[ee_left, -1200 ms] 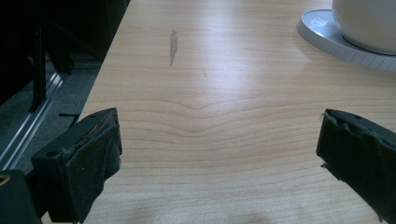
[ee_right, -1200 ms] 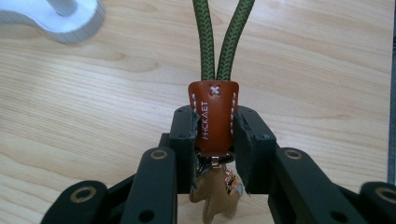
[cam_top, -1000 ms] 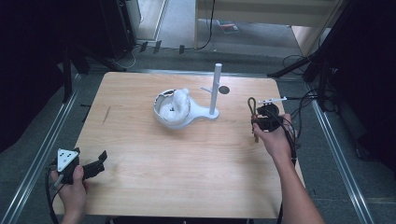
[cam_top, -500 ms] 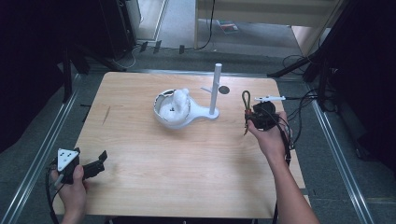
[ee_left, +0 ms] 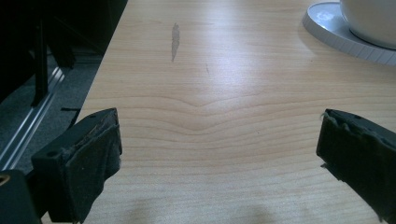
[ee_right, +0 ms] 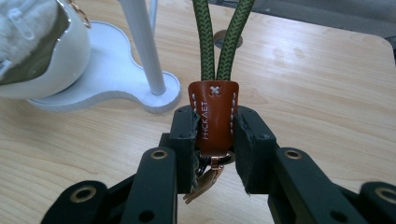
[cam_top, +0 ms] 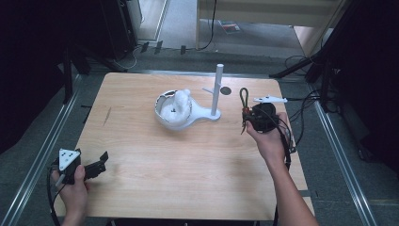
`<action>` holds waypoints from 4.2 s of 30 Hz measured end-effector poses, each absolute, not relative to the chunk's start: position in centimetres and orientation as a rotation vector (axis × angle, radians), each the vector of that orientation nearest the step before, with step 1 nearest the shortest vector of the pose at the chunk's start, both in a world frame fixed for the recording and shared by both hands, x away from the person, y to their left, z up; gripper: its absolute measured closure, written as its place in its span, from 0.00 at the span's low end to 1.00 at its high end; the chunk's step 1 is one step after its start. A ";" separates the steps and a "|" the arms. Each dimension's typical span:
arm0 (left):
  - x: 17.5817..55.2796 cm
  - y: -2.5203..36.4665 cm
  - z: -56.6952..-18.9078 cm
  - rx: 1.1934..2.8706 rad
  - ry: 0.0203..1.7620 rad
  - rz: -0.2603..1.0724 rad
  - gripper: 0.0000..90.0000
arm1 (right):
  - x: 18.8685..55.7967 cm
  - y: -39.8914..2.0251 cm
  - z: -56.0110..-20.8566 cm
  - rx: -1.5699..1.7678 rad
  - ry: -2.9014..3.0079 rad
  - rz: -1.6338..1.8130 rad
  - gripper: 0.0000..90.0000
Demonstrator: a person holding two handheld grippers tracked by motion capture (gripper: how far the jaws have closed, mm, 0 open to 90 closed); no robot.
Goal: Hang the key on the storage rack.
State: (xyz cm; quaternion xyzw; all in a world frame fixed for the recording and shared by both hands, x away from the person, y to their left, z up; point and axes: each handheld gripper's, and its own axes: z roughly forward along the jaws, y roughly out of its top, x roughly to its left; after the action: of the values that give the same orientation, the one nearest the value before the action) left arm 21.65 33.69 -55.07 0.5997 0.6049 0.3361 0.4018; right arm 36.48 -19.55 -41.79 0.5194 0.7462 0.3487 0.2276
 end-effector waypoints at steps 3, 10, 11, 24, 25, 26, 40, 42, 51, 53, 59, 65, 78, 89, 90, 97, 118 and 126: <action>21.6 33.7 -55.1 1.512 1.527 0.849 0.01 | 36.1 -19.1 -41.4 1.416 2.052 0.982 0.80; 21.6 33.7 -55.1 1.513 1.527 0.849 0.01 | 35.4 -17.9 -40.7 1.367 2.054 1.023 0.80; 21.6 33.7 -55.1 1.513 1.527 0.849 0.01 | 35.3 -17.7 -40.6 1.363 2.052 1.029 0.80; 21.6 33.7 -55.1 1.508 1.528 0.850 0.01 | 34.7 -15.9 -40.1 1.314 2.062 1.093 0.79; 21.6 33.7 -55.1 1.508 1.527 0.851 0.01 | 34.7 -15.7 -40.1 1.312 2.062 1.094 0.79; 21.6 33.7 -55.1 1.508 1.528 0.850 0.01 | 34.7 -15.6 -40.1 1.308 2.065 1.095 0.79; 21.6 33.7 -55.1 1.506 1.527 0.848 0.01 | 34.8 -14.2 -40.0 1.286 2.082 1.098 0.79; 21.6 33.7 -55.1 1.506 1.527 0.847 0.01 | 35.0 -14.0 -40.2 1.285 2.086 1.095 0.79; 21.6 33.8 -55.1 1.507 1.527 0.847 0.01 | 36.0 -13.5 -40.9 1.302 2.086 1.079 0.79; 21.6 33.8 -55.1 1.507 1.527 0.847 0.01 | 36.2 -13.4 -41.1 1.307 2.088 1.076 0.79; 21.6 33.7 -55.1 1.514 1.526 0.848 0.01 | 37.1 -13.3 -41.7 1.317 2.084 1.081 0.79; 21.6 33.8 -55.1 1.511 1.525 0.848 0.01 | 37.9 -13.1 -42.5 1.318 2.075 1.081 0.78; 21.6 33.8 -55.1 1.514 1.527 0.845 0.01 | 39.0 -12.9 -43.6 1.309 2.061 1.133 0.71; 21.7 33.8 -55.1 1.514 1.527 0.843 0.01 | 38.8 -14.1 -43.8 1.255 1.995 1.215 0.46; 21.7 33.8 -55.1 1.515 1.527 0.844 0.01 | 38.8 -14.3 -43.8 1.250 1.990 1.225 0.44; 21.7 33.8 -55.1 1.518 1.526 0.844 0.01 | 37.9 -15.9 -44.3 1.329 1.947 1.213 0.15; 21.7 33.7 -55.1 1.518 1.527 0.849 0.01 | 33.3 -21.7 -46.7 1.386 1.832 1.184 0.00; 21.6 33.7 -55.1 1.519 1.527 0.852 0.01 | 31.7 -23.6 -47.6 1.405 1.799 1.156 0.00</action>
State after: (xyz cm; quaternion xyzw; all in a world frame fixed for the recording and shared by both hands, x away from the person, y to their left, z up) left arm 21.65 33.65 -55.07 0.6009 0.6038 0.3370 0.4010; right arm 31.69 -23.63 -47.62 0.5259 0.6734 0.4329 0.2874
